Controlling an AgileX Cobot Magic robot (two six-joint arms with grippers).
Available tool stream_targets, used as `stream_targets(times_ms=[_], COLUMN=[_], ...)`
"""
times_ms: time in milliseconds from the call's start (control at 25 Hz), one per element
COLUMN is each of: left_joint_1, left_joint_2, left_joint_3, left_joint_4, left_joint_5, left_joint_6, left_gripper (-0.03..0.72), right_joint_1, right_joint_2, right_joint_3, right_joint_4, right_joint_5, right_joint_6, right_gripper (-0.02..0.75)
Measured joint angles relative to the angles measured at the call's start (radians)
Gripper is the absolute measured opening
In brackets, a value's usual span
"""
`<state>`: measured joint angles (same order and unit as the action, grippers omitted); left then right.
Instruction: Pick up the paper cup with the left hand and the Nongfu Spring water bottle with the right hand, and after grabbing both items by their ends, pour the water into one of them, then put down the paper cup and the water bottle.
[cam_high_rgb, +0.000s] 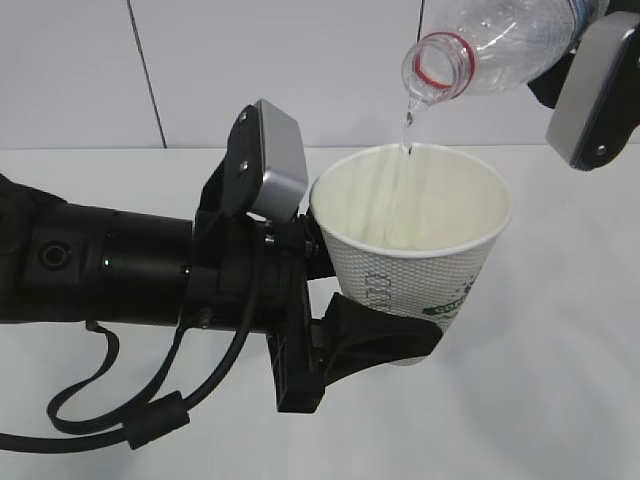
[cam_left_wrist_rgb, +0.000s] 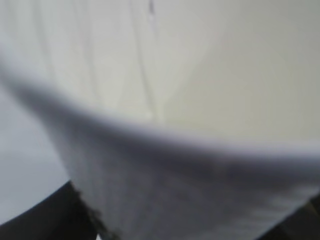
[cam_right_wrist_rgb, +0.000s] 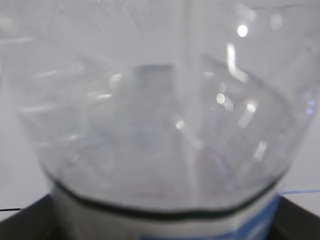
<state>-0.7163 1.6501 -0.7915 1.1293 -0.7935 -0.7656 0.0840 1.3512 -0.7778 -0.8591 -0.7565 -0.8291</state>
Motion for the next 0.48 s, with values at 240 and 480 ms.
stream_targets(times_ms=[240,480], left_joint_1=[0.000,0.000], left_joint_2=[0.000,0.000], left_joint_3=[0.000,0.000], left_joint_4=[0.002,0.002], left_joint_5=[0.000,0.000], left_joint_6=[0.000,0.000], left_gripper=[0.512,0.511], right_joint_1=[0.000,0.000], right_joint_2=[0.000,0.000], right_joint_3=[0.000,0.000], right_joint_4=[0.000,0.000], right_joint_5=[0.000,0.000], right_joint_6=[0.000,0.000], right_gripper=[0.493,0.493])
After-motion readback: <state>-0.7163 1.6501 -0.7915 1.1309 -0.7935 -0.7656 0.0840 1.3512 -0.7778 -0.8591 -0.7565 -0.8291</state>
